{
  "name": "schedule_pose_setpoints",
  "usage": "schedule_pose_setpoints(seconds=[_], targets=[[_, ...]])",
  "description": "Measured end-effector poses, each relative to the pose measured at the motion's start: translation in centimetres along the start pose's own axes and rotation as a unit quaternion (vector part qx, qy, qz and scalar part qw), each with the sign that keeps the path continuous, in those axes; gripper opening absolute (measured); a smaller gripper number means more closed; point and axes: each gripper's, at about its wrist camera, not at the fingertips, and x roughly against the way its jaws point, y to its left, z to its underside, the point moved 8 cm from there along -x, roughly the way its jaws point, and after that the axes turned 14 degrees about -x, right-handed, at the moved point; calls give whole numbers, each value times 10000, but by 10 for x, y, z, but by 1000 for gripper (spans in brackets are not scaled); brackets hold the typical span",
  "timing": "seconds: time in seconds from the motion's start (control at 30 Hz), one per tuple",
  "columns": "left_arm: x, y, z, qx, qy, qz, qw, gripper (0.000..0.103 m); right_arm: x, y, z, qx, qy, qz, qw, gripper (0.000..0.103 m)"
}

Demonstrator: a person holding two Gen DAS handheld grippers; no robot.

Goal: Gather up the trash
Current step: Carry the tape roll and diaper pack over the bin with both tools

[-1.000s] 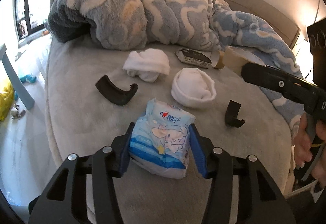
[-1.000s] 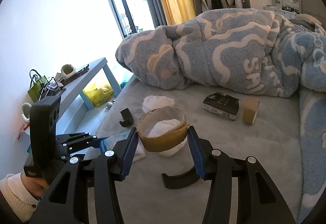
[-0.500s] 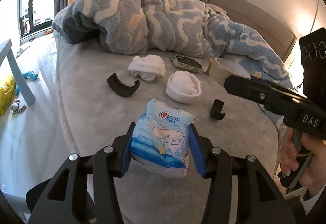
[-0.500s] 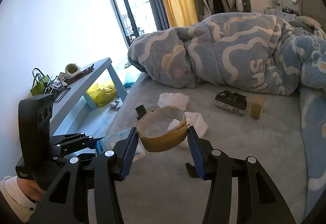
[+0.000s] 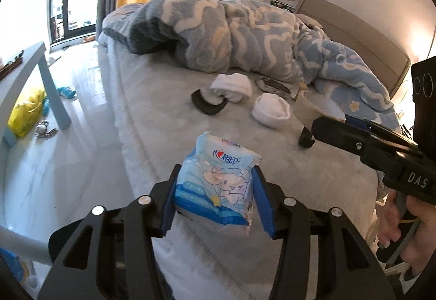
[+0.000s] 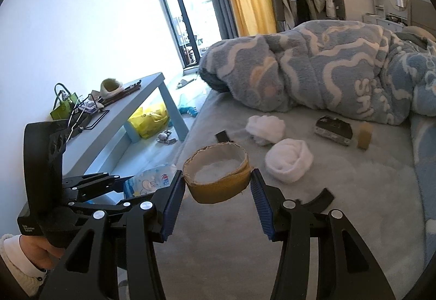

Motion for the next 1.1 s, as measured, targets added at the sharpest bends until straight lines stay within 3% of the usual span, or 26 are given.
schedule_pose_setpoints(seconds=[0.5,1.1], targets=[[44,63,41,400,39,-513,9979,54,-17,72,25,308,135,-299,9990,50],[62,133,103,800,754,-793,9908,54,-62,147,58,631,572,-539,9949,50]])
